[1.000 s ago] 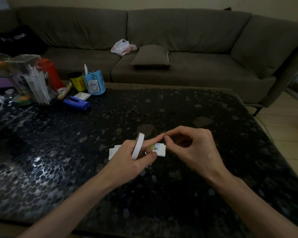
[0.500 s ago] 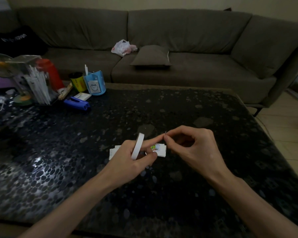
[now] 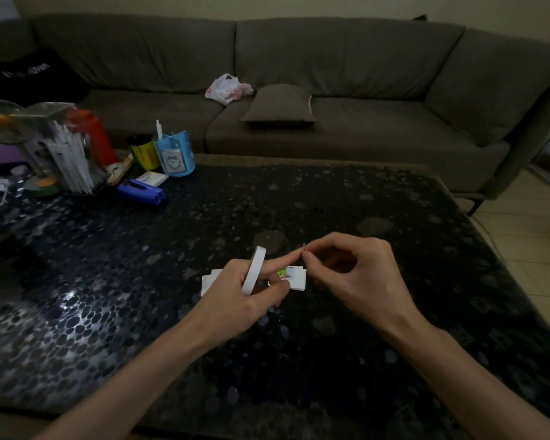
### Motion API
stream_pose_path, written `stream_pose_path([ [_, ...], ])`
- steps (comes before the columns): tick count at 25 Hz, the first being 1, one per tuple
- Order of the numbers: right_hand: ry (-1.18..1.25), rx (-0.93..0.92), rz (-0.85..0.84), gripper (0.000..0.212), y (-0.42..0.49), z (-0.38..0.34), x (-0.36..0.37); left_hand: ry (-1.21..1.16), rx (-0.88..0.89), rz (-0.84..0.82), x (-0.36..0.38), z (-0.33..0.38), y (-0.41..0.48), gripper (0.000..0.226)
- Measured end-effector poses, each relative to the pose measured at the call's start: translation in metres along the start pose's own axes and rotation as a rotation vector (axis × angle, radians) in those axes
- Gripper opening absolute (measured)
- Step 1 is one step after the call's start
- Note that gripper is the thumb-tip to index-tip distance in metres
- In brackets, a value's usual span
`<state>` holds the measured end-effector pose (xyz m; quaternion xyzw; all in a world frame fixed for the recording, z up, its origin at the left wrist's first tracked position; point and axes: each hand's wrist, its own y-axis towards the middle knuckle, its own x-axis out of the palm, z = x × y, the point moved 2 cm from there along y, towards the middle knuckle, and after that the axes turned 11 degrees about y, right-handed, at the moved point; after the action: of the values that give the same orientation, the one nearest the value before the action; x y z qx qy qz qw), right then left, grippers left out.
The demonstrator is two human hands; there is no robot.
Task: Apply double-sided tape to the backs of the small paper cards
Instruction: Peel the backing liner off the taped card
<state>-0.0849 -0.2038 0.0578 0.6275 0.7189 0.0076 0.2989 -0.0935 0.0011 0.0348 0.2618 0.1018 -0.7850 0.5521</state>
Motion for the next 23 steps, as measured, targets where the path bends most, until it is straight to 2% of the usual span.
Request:
stream_pose_path([
  [16, -0.052, -0.034, 0.042, 0.012, 0.0008, 0.0018, 0.0030, -0.021, 0.018, -0.010, 0.0049, 0.0065, -0.0009, 0.049],
  [23, 0.060, 0.032, 0.087, 0.010, 0.0010, 0.0055, 0.0038, -0.062, 0.024, -0.010, 0.0046, 0.0064, 0.0008, 0.052],
])
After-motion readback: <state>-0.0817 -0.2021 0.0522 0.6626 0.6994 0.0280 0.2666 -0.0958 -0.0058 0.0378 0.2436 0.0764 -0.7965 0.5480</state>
